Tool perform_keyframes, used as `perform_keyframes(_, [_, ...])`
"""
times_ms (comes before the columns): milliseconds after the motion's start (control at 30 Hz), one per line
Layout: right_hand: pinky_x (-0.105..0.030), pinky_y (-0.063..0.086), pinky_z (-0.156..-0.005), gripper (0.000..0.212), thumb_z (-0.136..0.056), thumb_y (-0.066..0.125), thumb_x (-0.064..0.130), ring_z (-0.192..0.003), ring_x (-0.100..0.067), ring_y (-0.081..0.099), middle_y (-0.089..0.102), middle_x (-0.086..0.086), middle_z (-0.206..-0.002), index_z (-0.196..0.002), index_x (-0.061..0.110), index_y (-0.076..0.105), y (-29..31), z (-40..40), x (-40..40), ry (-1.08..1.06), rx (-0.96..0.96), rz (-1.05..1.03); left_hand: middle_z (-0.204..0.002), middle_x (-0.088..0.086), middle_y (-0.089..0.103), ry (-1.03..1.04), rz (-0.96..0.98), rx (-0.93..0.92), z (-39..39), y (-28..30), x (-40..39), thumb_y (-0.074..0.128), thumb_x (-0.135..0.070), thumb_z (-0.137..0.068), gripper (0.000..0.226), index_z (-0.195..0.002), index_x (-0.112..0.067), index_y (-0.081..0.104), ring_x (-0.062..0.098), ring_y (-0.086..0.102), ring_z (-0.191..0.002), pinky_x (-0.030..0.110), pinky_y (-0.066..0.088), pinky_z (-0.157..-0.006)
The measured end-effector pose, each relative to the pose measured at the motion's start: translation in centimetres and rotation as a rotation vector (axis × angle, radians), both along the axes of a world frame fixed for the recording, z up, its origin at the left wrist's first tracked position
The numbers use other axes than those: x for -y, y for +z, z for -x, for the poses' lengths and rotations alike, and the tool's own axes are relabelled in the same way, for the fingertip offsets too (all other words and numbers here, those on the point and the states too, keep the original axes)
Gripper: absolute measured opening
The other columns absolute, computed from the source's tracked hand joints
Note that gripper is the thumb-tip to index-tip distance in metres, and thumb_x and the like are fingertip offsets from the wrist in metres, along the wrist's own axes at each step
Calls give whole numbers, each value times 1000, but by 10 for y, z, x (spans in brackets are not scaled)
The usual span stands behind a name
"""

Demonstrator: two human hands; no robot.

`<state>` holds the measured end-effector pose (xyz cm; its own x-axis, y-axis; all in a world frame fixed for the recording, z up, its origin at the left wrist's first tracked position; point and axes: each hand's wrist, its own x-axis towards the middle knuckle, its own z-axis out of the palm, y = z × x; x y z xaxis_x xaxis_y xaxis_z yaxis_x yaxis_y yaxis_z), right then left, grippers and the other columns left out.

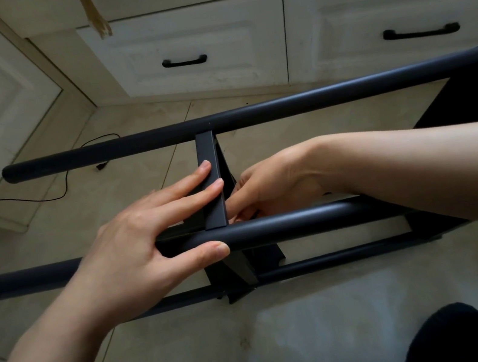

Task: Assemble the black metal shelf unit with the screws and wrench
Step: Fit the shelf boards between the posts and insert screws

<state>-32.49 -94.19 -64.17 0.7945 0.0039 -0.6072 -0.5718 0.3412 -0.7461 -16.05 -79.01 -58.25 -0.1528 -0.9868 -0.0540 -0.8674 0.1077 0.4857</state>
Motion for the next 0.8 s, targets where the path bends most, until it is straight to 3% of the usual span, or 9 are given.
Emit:
perform_keyframes(100, [-31, 47, -91, 13, -94, 56, 17, -88, -18, 60, 65, -7, -93, -97, 9, 65, 3, 4, 2, 10, 26, -6, -148, -49, 22, -1, 10, 9, 0, -1, 0, 54, -76, -72, 64, -134, -67, 41, -21, 26, -137, 24, 31, -105])
perform_keyframes(167, [-35, 44, -99, 20, -81, 64, 20, -95, -22, 56, 62, -10, -97, -96, 8, 64, 5, 6, 3, 29, 29, -6, -148, -49, 21, -2, 10, 9, 0, -1, 0, 53, -77, -72, 64, -134, -67, 40, -21, 26, -137, 25, 32, -105])
perform_keyframes(233, [-32, 47, -93, 24, -75, 66, 22, -90, -19, 58, 63, -9, -94, -95, 8, 65, 5, 6, 3, 33, 19, -4, -148, -49, 21, -4, 8, 11, 0, -2, 0, 53, -77, -72, 64, -134, -68, 39, -21, 26, -137, 27, 33, -105])
perform_keyframes(300, [-29, 50, -83, 12, -86, 62, 18, -82, -15, 62, 67, -5, -87, -93, 9, 65, 4, 5, 3, 11, 2, 8, -148, -50, 21, -4, 7, 14, 0, -2, 0, 53, -77, -72, 64, -134, -70, 38, -21, 26, -137, 27, 33, -104])
perform_keyframes(400, [-26, 52, -77, 16, -99, 55, 22, -79, -12, 64, 69, -2, -83, -98, 10, 65, 3, 3, 3, 2, -33, 26, -148, -50, 20, -9, 3, 10, 0, -1, 0, 53, -77, -72, 65, -134, -71, 35, -21, 25, -137, 25, 32, -103])
perform_keyframes(533, [-25, 51, -80, 18, -100, 52, 22, -84, -13, 62, 67, -3, -88, -98, 9, 64, 3, 3, 1, 2, -8, 1, -148, -50, 22, -4, 12, 10, 0, -1, 0, 54, -77, -72, 64, -133, -70, 38, -21, 26, -137, 25, 33, -104])
perform_keyframes(667, [-29, 50, -83, 11, -81, 64, 19, -77, -13, 64, 67, -4, -81, -85, 9, 67, 6, 7, 3, 15, 48, -16, -148, -50, 22, 0, 15, 10, 0, -2, 0, 54, -77, -72, 64, -133, -68, 41, -22, 26, -136, 22, 31, -103])
perform_keyframes(800, [-28, 51, -80, 24, -95, 57, 18, -75, -13, 64, 69, -2, -76, -77, 11, 71, 2, 5, 3, -2, 7, 15, -148, -50, 21, -5, 8, 11, 0, -1, 0, 53, -77, -72, 64, -134, -70, 37, -22, 25, -137, 24, 32, -103])
